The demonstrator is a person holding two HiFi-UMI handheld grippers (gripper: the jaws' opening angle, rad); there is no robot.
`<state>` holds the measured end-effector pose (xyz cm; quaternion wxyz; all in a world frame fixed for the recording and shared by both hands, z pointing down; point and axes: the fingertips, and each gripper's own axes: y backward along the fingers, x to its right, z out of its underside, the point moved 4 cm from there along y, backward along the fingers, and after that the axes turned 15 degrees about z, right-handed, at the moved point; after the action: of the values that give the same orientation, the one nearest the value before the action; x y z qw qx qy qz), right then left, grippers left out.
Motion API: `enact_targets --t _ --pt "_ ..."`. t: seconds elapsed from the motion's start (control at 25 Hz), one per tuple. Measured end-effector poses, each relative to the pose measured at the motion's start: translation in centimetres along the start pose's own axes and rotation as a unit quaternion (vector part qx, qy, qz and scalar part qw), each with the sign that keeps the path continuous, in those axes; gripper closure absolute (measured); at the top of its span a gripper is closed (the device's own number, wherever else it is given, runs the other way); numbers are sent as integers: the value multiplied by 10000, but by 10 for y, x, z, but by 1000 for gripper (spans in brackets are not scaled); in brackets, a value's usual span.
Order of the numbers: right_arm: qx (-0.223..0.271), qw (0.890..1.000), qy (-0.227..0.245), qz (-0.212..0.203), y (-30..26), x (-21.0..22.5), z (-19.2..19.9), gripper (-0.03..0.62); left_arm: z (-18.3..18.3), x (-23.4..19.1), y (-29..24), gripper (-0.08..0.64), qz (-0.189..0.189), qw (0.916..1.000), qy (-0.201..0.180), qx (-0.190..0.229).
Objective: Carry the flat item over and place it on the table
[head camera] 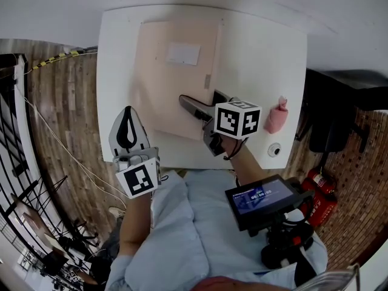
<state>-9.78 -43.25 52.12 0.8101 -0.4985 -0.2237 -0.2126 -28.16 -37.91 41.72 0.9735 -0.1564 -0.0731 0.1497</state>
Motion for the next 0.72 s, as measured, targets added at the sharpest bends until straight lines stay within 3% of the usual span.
enact_targets --t 0.28,0.72 --pt "-22 9996 227 172 -4 9 1 150 2 1 -6 551 56 10000 29 -11" --pt "-215 9994 -199 169 -18 36 5 141 9 6 -14 551 155 9997 31 -174"
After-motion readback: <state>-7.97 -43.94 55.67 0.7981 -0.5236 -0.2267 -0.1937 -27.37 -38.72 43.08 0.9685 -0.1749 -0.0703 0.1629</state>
